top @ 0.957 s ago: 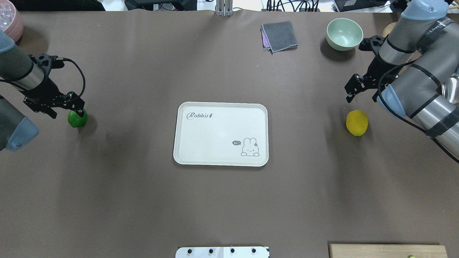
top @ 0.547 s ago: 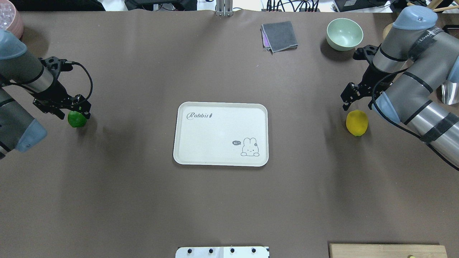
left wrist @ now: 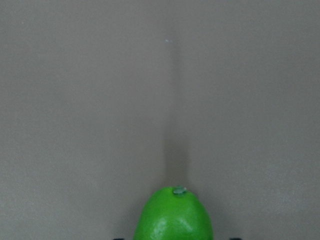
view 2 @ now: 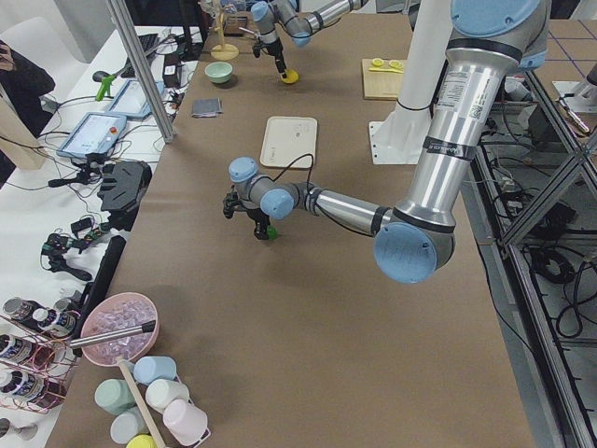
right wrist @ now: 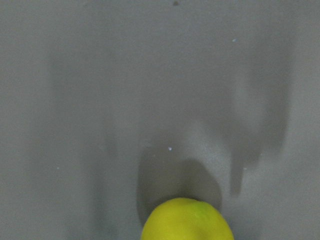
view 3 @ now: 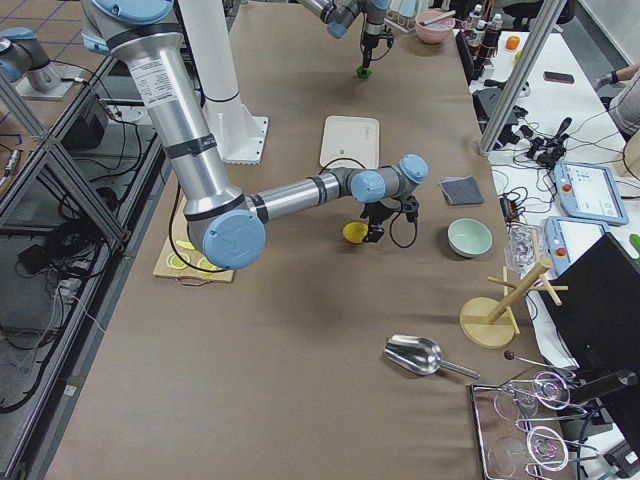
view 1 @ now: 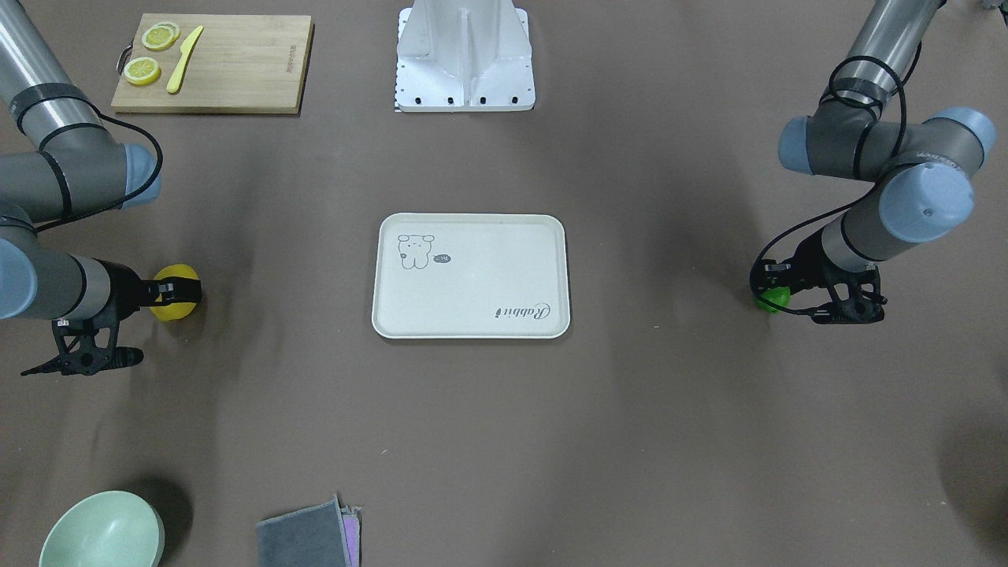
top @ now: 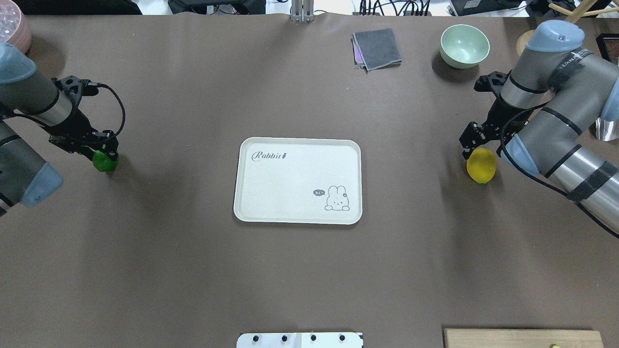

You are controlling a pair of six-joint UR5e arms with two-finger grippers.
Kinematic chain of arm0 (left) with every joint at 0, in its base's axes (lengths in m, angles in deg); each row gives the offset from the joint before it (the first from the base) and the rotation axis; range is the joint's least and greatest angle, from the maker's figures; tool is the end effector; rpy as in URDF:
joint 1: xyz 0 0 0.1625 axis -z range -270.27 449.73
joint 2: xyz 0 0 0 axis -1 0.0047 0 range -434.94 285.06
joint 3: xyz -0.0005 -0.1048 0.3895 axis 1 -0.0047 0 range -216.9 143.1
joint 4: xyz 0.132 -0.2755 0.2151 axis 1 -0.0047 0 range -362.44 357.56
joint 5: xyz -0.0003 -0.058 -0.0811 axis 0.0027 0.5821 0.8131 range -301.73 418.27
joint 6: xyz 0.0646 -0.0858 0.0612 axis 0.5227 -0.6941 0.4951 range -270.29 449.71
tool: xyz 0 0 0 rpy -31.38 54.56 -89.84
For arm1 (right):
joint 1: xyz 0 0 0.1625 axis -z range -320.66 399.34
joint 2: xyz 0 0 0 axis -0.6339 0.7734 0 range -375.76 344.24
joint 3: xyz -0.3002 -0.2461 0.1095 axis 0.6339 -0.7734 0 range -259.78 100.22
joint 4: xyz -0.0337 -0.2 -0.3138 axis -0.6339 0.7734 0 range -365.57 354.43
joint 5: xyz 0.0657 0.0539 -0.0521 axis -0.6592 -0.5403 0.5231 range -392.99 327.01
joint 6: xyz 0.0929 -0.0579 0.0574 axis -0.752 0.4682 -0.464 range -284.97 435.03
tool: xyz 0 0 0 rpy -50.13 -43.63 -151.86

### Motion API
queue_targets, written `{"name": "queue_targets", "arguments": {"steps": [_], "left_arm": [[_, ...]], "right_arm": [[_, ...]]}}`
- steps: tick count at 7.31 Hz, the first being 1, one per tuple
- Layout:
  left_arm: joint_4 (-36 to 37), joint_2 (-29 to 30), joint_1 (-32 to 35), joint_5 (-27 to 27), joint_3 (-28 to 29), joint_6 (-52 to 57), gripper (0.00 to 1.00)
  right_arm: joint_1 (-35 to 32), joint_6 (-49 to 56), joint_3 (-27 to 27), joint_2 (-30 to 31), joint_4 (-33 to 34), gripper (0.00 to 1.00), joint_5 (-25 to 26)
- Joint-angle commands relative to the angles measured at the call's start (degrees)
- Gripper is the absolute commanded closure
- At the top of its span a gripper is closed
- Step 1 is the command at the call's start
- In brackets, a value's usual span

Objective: Place all lemons on tray

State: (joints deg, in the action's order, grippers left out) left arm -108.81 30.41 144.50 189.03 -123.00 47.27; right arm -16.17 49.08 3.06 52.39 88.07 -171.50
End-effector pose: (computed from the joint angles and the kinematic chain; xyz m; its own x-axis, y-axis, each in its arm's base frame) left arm 0.2921 -0.5047 0.5185 0.6711 0.0187 -0.7411 -0.0776 0.9960 -0.0452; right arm -0.3069 -0.5186 0.5095 0.6609 -0.0898 0.7450 0.2964 0.9434 -0.1492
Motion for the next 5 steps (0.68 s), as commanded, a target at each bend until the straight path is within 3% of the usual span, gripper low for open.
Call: {"name": "queue_targets", "arguments": {"steps": [1, 2, 3, 4, 5], "left_arm": [[0.63, -0.41, 0.33, -0.15, -2.65, 0.07, 1.00], [1.24, -1.19, 1.12, 0.55, -4.93, 0.16, 1.00], [7.77, -1.28, 2.34, 0.73, -10.35, 0.16, 1.00], [18.37, -0.59, 2.44, 0.47, -15.97, 1.21, 1.00], [21.69, 1.16, 2.53, 0.20, -17.68, 1.31, 1.00]], "right_arm": [[2.06, 0.03, 0.13, 0.84, -0.21, 0.07, 0.00], [1.46, 0.12, 0.21, 1.02, 0.14, 0.14, 0.00], [1.37, 0.12, 1.35, 2.15, 0.23, 0.33, -0.09], [1.37, 0.21, 1.53, 2.34, 0.40, 0.66, -0.35], [1.28, 0.21, 1.79, 2.25, 0.41, 0.87, -0.44]]}}
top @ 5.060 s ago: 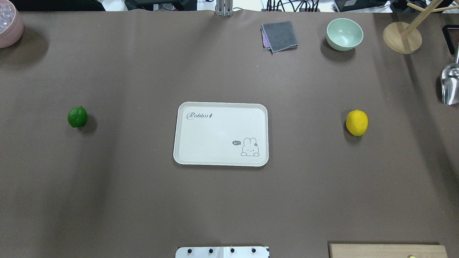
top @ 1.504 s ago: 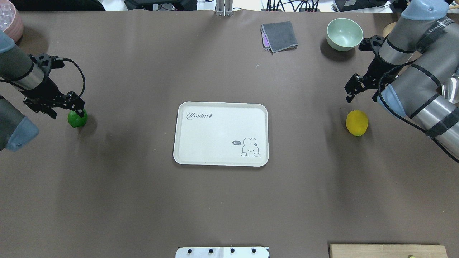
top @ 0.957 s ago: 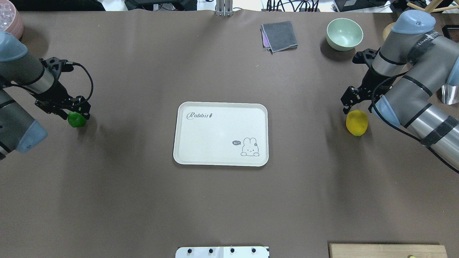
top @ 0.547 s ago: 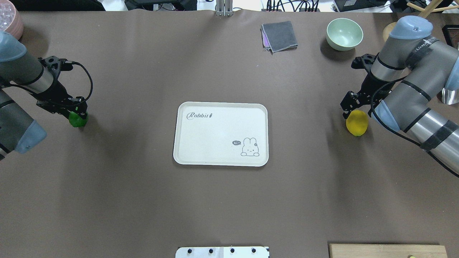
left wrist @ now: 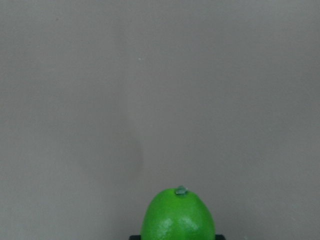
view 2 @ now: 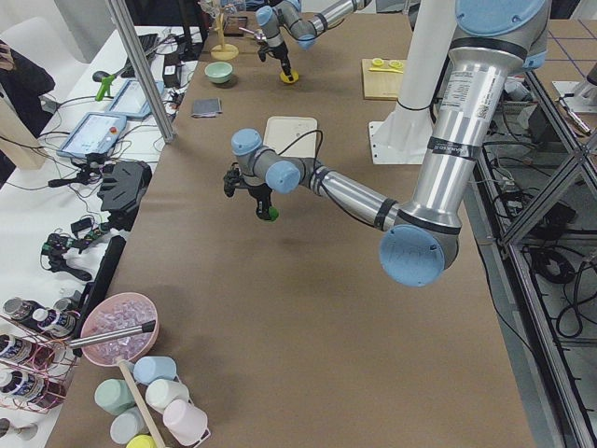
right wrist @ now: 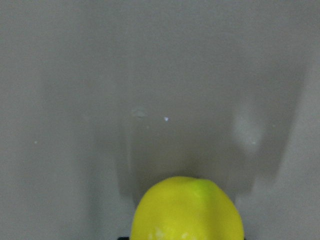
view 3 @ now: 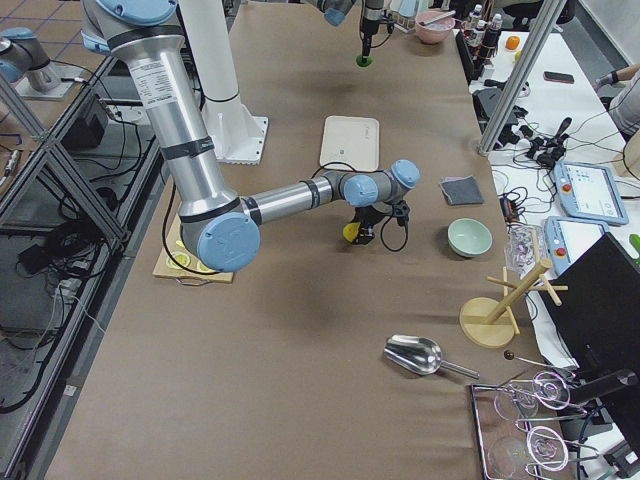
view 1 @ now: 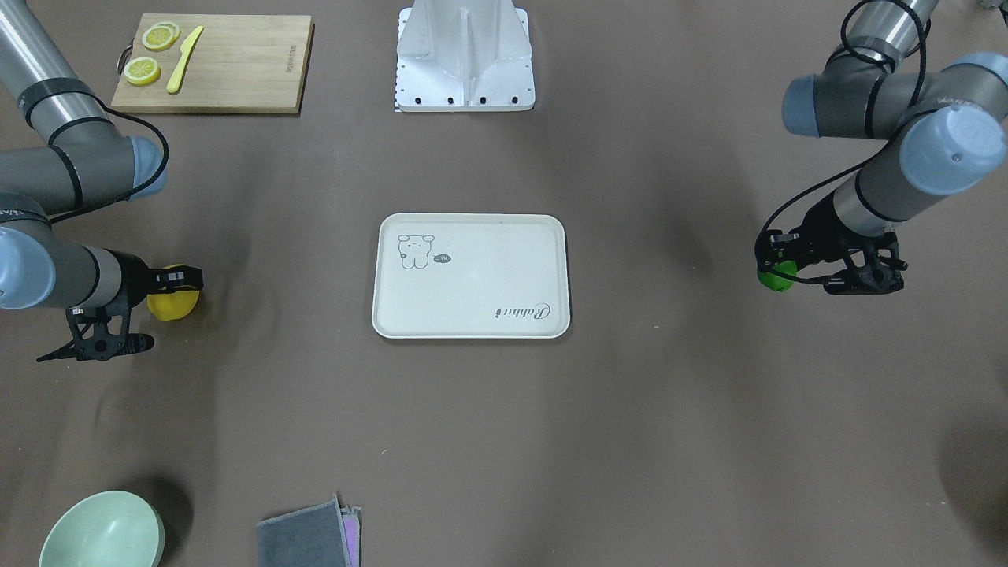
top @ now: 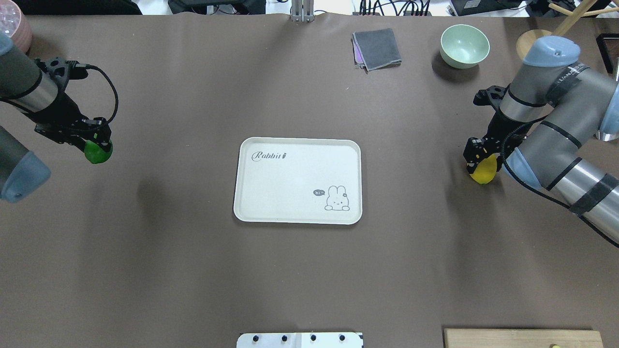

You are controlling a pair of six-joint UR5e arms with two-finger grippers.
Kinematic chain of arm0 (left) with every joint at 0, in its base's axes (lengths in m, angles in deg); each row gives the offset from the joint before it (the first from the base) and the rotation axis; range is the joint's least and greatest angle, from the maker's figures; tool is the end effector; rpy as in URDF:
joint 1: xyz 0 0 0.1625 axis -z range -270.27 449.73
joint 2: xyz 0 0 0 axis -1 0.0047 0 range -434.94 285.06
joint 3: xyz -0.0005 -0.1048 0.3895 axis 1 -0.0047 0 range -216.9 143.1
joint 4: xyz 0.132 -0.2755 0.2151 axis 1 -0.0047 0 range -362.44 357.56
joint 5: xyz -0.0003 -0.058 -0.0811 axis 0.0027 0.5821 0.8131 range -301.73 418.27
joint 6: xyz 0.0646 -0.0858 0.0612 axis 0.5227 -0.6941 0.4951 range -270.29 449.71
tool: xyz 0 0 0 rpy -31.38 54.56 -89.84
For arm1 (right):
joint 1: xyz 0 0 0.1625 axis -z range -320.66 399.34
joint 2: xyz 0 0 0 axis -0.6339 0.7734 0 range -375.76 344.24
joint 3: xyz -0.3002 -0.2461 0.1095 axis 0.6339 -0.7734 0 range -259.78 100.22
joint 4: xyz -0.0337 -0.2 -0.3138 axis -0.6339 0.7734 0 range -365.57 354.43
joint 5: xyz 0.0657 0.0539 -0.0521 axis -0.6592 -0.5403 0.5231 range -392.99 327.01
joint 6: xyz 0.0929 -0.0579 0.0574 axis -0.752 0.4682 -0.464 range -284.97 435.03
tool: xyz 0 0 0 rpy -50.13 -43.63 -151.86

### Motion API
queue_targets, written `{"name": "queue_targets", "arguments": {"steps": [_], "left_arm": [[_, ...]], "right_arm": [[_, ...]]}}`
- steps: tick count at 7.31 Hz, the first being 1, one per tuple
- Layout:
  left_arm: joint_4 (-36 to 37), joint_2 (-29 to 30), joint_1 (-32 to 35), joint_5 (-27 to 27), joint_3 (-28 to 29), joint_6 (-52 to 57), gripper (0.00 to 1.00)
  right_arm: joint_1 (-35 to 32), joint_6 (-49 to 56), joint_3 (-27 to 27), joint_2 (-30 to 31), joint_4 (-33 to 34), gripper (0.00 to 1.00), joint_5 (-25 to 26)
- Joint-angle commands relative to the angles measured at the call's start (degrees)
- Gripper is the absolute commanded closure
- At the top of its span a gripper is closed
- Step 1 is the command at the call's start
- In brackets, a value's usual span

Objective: Place all lemons on tray

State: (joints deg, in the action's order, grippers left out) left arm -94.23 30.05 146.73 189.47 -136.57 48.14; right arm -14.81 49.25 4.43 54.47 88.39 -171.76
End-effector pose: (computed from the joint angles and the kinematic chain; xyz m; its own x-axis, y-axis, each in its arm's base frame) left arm 0.2573 -0.4914 0.4454 0.6760 -0.0075 -0.7368 -0.0521 0.9970 -0.0580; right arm -0.3113 -0.4998 0.5205 0.6627 -0.0960 0.7427 0.3203 0.9328 -0.1652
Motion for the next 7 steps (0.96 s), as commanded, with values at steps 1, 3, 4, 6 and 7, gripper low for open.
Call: {"name": "queue_targets", "arguments": {"steps": [1, 3, 4, 6, 7], "left_arm": [[9.06, 1.88, 0.22, -0.24, -5.61, -0.51, 1.00], [17.56, 3.89, 0.22, -0.24, -10.00, -0.52, 1.00], [21.96, 7.22, 0.13, -0.24, -9.50, -0.52, 1.00], [23.76, 12.34, -0.04, -0.42, -5.11, -4.18, 1.00], [23.93, 13.04, -0.05, -0.25, -5.18, -4.65, 1.00]], "right_arm": [[-0.34, 0.04, 0.52, 0.00, 0.09, 0.90, -0.18], [-2.27, -0.05, 2.00, -2.01, -0.35, 0.88, -2.36], [-2.89, -0.92, 1.66, -4.81, 0.08, 0.87, -3.94], [-3.07, -2.41, -1.22, -11.92, 0.79, 0.87, -4.65], [-2.89, -5.47, -4.46, -16.31, 0.53, 0.87, -7.53]]}}
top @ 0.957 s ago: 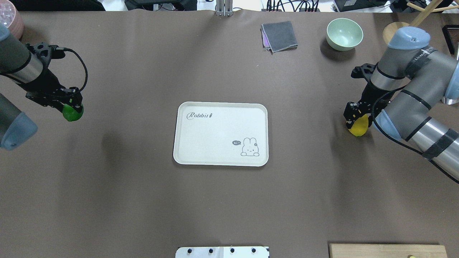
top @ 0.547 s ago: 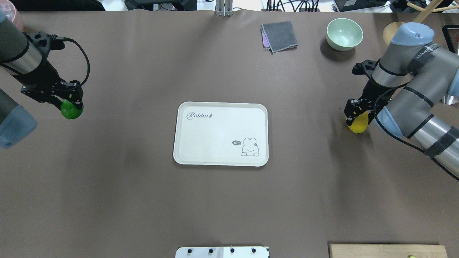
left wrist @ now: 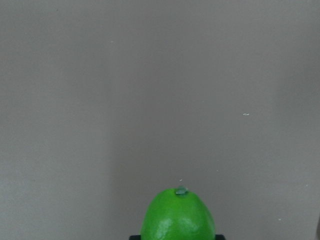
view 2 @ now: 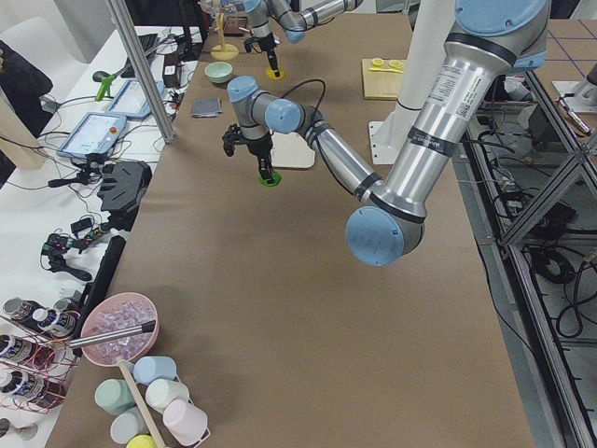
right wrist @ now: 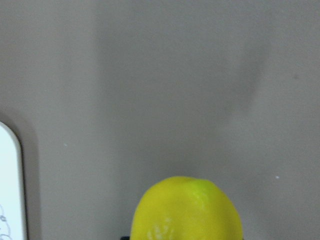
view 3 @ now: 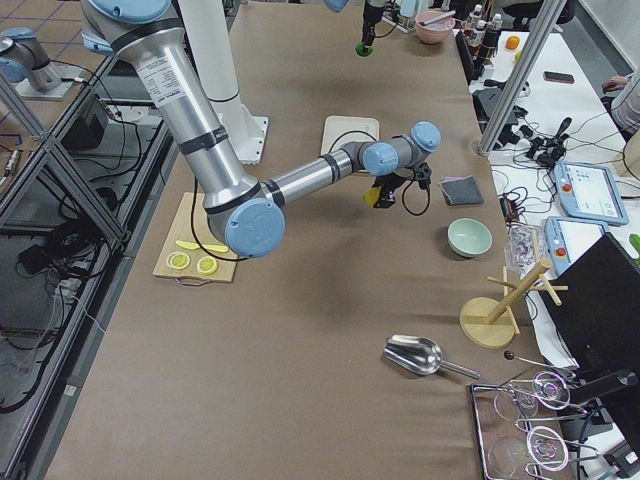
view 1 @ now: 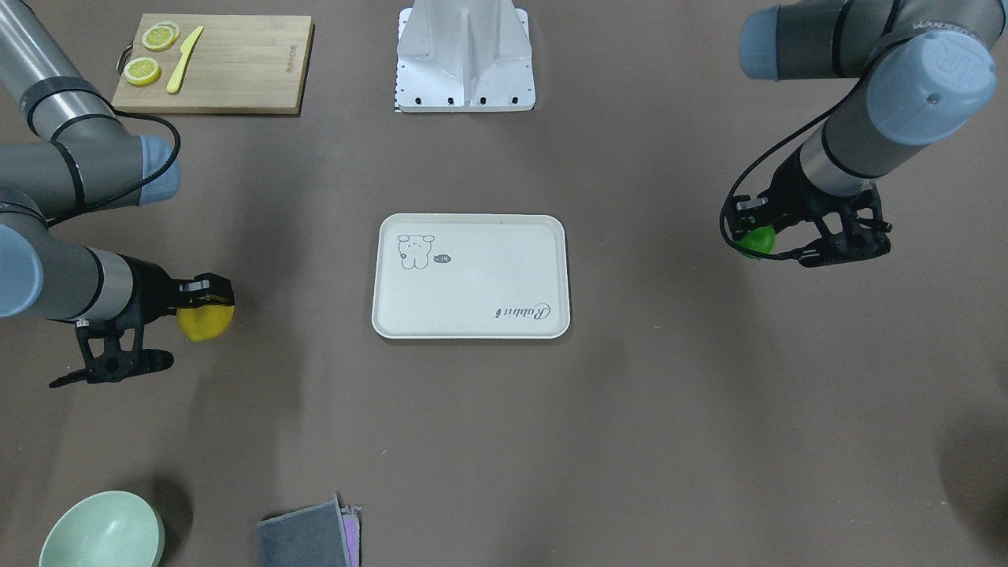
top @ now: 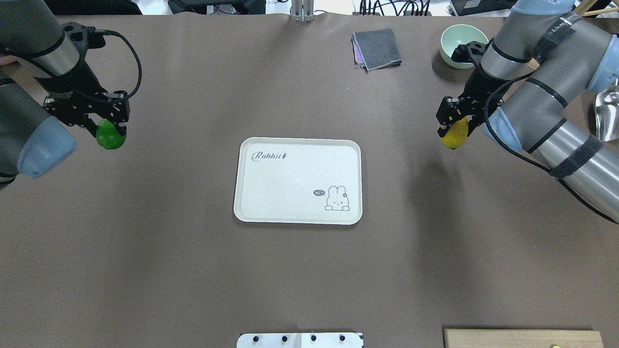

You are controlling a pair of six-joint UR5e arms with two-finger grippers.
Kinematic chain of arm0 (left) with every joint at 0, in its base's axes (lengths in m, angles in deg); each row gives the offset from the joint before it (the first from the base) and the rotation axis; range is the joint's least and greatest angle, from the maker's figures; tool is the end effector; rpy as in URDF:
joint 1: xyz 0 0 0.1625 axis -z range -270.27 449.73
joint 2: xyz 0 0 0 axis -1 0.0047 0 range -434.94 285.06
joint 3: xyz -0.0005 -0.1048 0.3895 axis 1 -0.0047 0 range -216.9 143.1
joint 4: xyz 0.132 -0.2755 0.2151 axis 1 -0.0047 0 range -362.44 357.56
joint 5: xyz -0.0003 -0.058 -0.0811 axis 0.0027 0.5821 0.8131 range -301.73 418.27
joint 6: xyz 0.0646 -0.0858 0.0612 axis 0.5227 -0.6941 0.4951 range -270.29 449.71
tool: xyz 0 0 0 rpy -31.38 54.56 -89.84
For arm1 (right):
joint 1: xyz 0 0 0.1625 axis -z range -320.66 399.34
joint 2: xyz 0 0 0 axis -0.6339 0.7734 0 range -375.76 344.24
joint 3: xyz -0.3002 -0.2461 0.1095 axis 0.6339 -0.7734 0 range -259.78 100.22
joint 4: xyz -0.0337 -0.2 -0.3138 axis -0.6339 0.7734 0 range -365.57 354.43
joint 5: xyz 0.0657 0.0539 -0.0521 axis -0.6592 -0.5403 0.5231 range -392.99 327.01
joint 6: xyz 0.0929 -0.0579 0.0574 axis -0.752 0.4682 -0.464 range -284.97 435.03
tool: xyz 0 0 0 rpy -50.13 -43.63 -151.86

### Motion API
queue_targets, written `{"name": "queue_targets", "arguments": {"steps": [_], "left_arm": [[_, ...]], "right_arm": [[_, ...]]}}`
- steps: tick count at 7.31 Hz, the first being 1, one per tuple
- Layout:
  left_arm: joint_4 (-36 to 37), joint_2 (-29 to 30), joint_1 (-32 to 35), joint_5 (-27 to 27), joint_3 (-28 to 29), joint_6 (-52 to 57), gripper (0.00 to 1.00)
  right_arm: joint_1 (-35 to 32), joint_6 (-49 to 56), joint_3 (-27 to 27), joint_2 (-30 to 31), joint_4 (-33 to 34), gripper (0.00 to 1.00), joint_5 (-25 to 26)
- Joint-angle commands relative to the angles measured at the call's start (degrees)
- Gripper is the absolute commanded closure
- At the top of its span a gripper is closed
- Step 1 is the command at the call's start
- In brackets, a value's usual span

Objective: Place all lemons on tray

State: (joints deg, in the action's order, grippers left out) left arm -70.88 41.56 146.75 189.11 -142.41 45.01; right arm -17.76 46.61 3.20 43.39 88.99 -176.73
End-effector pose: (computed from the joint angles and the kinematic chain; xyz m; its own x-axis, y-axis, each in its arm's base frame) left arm 0.2638 -0.5029 0.3427 0.7214 -0.1239 -0.6814 -0.0036 0.9832 -0.1826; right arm -0.3217 -0.5592 0.4037 0.5535 -0.1019 0.8266 0.2834 0.9563 -0.0718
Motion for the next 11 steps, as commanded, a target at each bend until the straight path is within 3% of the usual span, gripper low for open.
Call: {"name": "queue_targets", "arguments": {"steps": [1, 4, 11], "left_arm": [[0.49, 2.84, -0.15, 0.29, 0.74, -3.18, 1.00], [-1.08, 5.58, -3.22, 0.12, 1.80, -11.10, 1.00], [-7.85, 5.76, -3.93, 0.03, 6.71, -13.03, 1.00]], "right_arm": [[1.19, -4.51, -6.92, -9.97, -0.25, 0.87, -3.90], [5.67, -4.53, -14.85, -17.39, -4.27, 0.87, -6.55], [14.56, -4.00, -16.18, -16.09, -8.16, 0.86, -6.20]]}}
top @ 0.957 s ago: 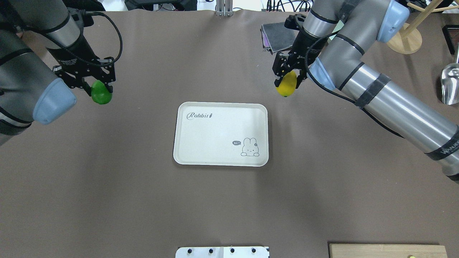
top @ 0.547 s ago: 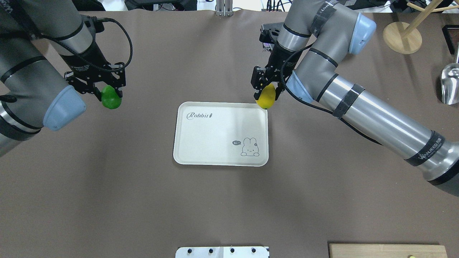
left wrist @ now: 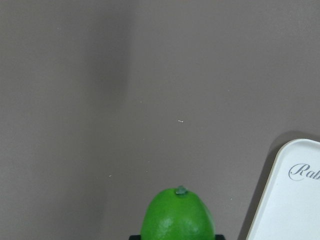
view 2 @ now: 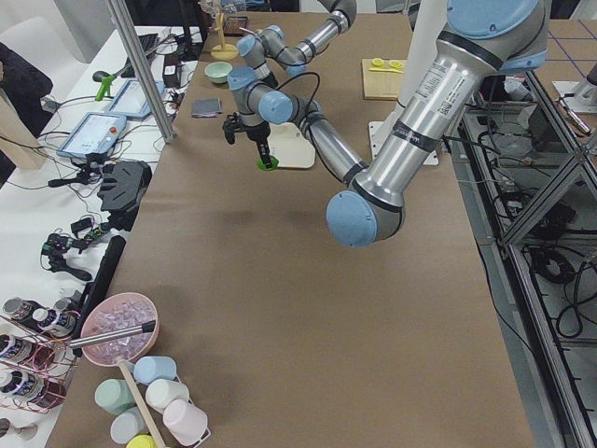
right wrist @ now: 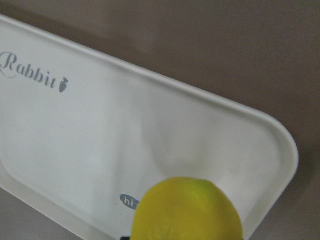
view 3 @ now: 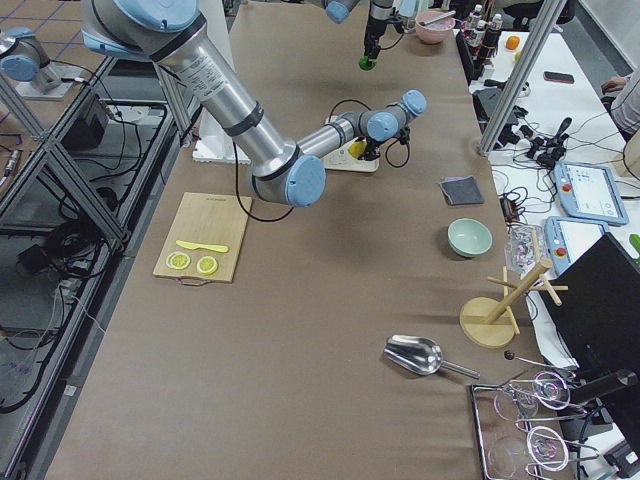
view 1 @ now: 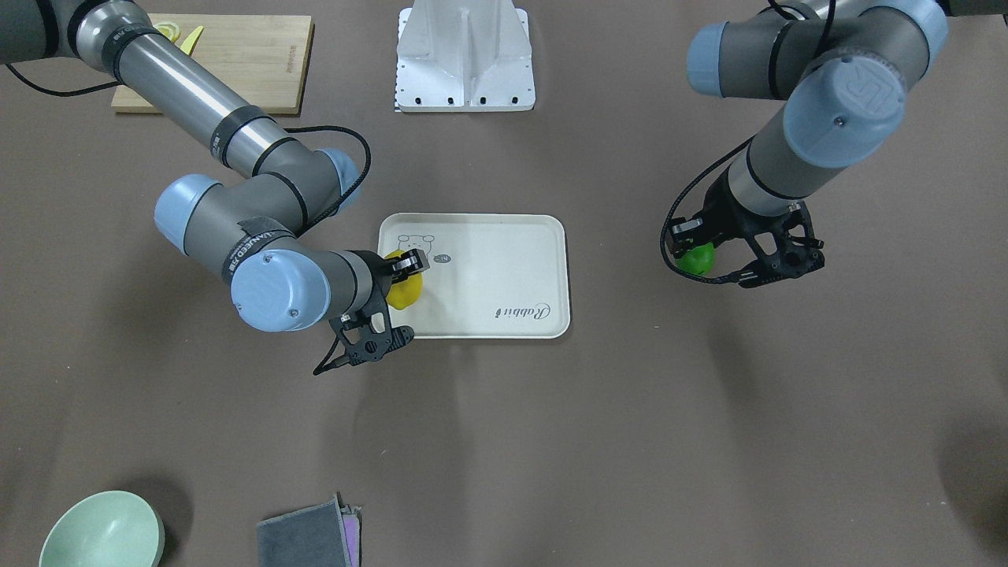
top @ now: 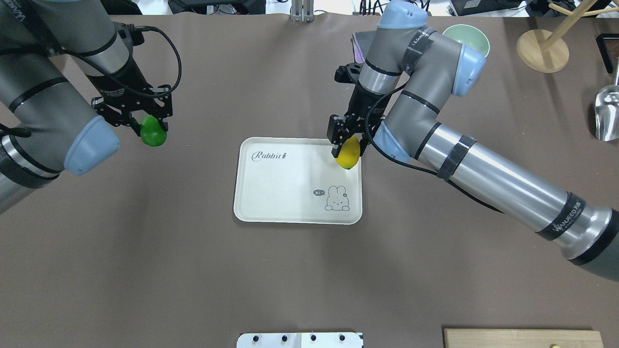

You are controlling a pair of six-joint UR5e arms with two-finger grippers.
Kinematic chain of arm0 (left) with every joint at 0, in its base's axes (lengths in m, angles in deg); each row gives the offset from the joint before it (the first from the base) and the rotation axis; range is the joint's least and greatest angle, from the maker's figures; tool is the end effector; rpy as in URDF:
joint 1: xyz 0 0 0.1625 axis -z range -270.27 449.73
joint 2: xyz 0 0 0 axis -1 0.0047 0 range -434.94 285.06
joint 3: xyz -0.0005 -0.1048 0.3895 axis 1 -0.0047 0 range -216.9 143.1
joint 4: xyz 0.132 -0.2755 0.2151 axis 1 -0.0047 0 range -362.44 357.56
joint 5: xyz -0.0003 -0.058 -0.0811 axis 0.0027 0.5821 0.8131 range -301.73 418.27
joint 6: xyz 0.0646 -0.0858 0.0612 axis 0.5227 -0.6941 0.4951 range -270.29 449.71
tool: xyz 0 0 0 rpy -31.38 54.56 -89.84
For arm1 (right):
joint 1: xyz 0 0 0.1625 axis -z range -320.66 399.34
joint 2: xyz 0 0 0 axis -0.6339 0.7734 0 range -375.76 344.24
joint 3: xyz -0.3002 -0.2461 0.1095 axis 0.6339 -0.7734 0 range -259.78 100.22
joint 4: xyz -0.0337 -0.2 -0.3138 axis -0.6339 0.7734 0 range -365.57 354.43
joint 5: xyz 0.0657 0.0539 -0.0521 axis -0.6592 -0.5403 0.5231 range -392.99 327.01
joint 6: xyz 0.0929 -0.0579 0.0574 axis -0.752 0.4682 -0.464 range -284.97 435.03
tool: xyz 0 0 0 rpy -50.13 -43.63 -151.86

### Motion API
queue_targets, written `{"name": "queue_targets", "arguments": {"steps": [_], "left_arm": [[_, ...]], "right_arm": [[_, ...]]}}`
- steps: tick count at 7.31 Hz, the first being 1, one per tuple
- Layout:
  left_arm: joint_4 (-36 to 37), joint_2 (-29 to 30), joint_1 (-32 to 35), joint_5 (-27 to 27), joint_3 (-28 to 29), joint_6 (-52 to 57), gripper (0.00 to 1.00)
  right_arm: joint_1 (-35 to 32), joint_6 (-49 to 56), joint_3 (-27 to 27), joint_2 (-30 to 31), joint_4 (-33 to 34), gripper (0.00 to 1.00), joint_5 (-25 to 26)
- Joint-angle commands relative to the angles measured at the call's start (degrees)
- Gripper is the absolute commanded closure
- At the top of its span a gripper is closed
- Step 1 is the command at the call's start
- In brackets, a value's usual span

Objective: Place all lemons on tray

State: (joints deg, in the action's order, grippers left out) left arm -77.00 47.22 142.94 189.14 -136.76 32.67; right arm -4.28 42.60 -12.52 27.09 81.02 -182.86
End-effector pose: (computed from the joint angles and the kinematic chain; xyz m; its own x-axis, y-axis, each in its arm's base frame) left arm 0.3204 -0.5159 0.3093 0.6834 -0.2269 -0.6939 0.0696 0.9664 -0.2475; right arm -0.5107 -0.5231 0.3008 0.3888 -0.2146 0.8960 0.5114 0.8592 -0.0161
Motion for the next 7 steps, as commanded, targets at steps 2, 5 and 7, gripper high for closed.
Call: {"name": "queue_targets", "arguments": {"steps": [2, 5, 7], "left_arm": [[-4.36, 1.14, -2.30, -0.17, 1.50, -6.98, 1.00], [-4.37, 7.28, -7.76, -4.83, 3.60, -16.58, 1.00], [-4.46, 12.12, -10.91, -8.67, 8.34, -18.88, 1.00]], "right_arm": [[1.34, 0.01, -0.56, 1.09, -0.89, 0.49, 0.46], [-1.11, -0.08, -0.56, 1.19, -0.89, 0.00, -0.07], [-4.61, -0.17, -0.12, 1.88, -2.37, 0.00, -0.77]]}}
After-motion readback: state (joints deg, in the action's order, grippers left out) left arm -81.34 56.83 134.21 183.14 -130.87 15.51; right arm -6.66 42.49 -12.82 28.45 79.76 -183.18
